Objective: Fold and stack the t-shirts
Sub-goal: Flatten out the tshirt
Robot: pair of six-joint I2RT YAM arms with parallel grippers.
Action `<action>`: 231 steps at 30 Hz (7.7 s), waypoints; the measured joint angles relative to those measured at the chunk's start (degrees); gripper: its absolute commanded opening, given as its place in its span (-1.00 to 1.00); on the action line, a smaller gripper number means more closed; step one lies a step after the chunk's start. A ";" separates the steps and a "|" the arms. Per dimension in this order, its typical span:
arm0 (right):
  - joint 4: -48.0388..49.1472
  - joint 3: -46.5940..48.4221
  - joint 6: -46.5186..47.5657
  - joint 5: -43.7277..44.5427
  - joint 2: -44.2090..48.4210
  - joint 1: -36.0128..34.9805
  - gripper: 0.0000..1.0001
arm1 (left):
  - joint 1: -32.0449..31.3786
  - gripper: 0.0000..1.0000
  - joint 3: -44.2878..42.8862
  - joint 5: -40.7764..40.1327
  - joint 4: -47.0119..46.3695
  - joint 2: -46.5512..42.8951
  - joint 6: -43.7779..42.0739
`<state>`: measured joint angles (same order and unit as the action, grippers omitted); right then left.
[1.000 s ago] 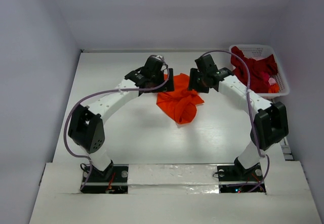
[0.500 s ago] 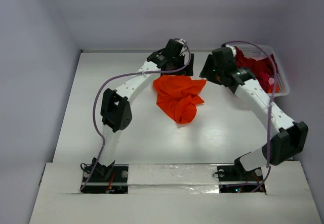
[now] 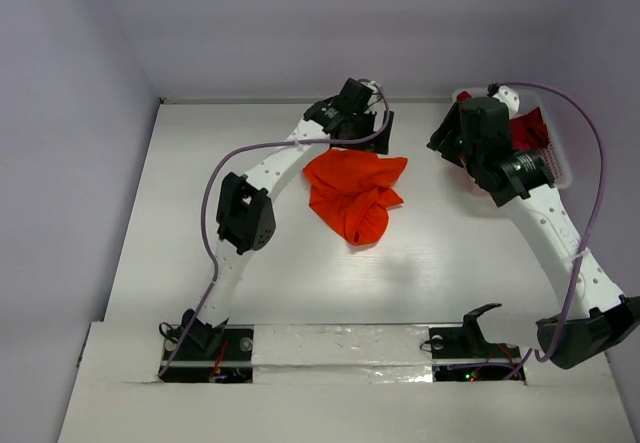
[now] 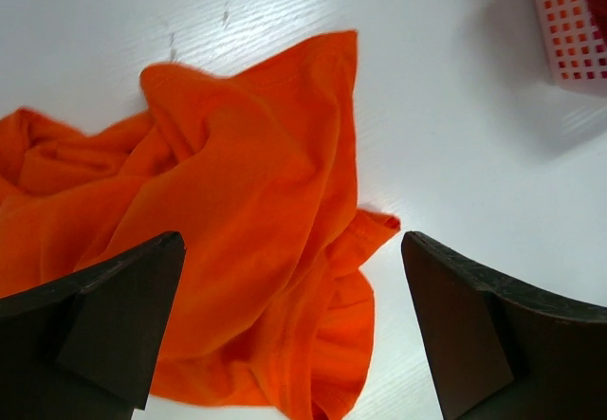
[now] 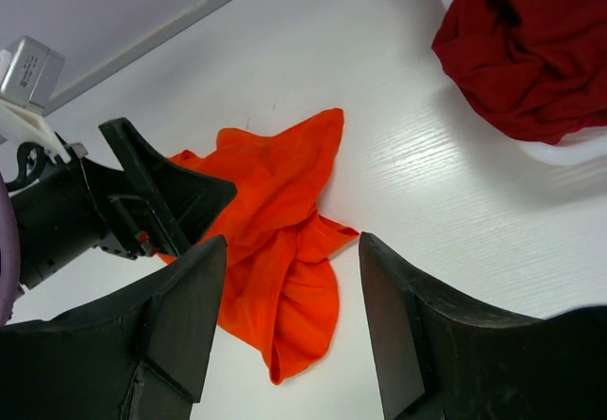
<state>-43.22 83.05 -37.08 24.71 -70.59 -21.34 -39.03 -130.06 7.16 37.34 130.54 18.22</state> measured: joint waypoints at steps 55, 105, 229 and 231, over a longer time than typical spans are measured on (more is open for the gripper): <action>-1.29 -7.15 -1.36 -2.67 3.21 0.66 0.26 | -1.16 -0.96 3.19 4.39 -12.17 12.63 -2.12; 4.70 -2.51 4.46 -19.28 -12.07 0.66 0.15 | 28.89 -1.00 40.65 -20.24 -9.60 -36.57 11.34; 5.31 13.09 8.17 -29.29 -49.20 -2.36 -1.00 | 42.97 0.98 51.43 -1.81 -13.14 -41.24 20.81; 3.39 16.65 9.05 -28.48 -49.86 -2.36 -1.00 | 42.86 0.98 51.43 -1.81 -13.14 -41.24 20.81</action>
<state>-39.83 99.70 -28.03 -3.77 -120.44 -23.70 3.84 -78.63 5.34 24.21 89.30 39.03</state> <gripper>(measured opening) 0.012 0.990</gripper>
